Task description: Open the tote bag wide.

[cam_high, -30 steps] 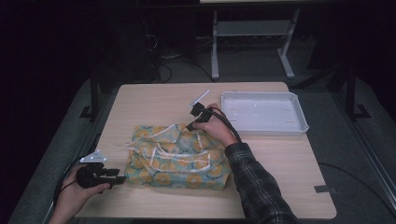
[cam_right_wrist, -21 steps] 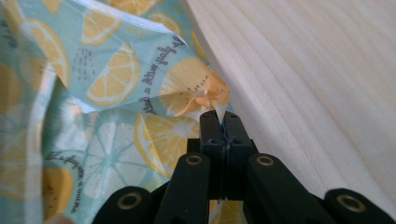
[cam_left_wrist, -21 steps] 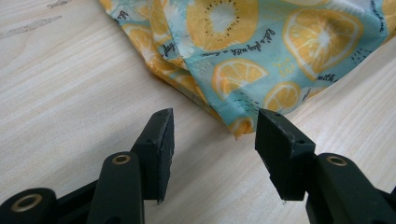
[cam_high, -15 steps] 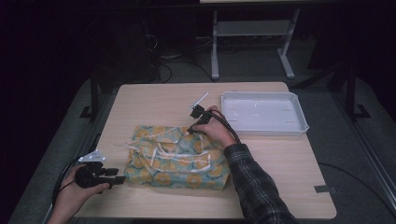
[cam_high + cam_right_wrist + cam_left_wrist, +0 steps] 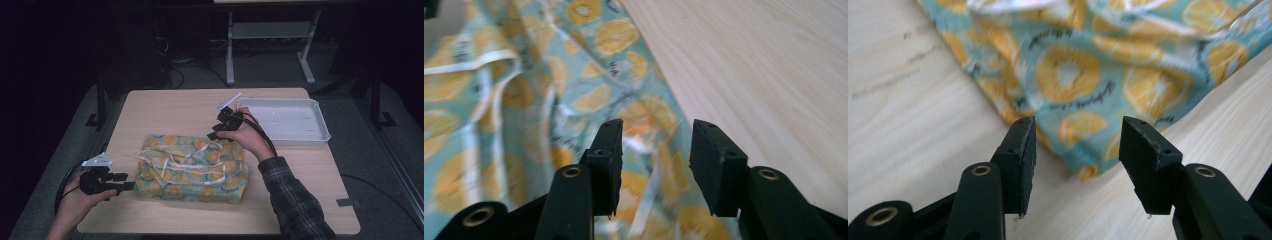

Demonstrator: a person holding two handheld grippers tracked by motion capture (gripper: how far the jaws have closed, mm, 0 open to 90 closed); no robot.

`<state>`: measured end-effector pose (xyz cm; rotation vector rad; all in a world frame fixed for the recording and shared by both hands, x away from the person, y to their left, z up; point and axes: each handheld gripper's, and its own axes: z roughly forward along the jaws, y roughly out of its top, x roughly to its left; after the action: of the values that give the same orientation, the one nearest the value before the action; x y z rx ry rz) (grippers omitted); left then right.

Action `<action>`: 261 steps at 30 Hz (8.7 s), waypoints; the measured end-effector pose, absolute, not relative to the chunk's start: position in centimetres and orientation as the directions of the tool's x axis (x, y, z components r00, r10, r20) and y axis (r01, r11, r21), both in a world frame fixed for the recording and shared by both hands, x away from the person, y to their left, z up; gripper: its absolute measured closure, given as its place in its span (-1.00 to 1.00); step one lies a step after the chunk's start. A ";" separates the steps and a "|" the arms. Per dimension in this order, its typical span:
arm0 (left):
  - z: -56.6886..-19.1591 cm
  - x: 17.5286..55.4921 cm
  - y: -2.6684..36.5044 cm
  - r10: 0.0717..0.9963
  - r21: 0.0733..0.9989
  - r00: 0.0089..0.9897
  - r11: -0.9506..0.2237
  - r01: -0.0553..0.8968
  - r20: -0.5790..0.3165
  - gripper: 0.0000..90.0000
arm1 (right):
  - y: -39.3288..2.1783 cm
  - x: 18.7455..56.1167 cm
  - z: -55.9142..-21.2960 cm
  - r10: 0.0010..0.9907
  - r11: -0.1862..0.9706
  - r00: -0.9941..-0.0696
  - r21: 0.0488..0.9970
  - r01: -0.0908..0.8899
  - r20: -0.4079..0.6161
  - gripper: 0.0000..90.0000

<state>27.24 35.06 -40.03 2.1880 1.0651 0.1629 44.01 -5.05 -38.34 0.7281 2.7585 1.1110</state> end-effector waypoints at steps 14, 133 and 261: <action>-36.8 30.2 31.5 0.680 0.669 0.719 -0.469 0.577 -0.144 0.08 | -8.2 38.6 -38.8 0.408 0.648 -0.903 0.654 0.390 0.135 0.24; -40.0 26.3 29.9 0.485 0.621 0.811 -0.536 0.572 -0.328 0.95 | -10.2 27.9 -39.3 0.208 0.730 -0.960 0.624 0.280 0.188 0.98; -44.7 27.7 28.3 0.599 0.495 0.779 -0.628 0.601 -0.185 0.94 | -8.4 34.4 -40.0 0.414 0.720 -0.910 0.611 0.328 0.002 0.99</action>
<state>27.70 28.26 -44.66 2.4257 0.8937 -0.0039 34.37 -8.41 -40.01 0.6046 2.7868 0.9513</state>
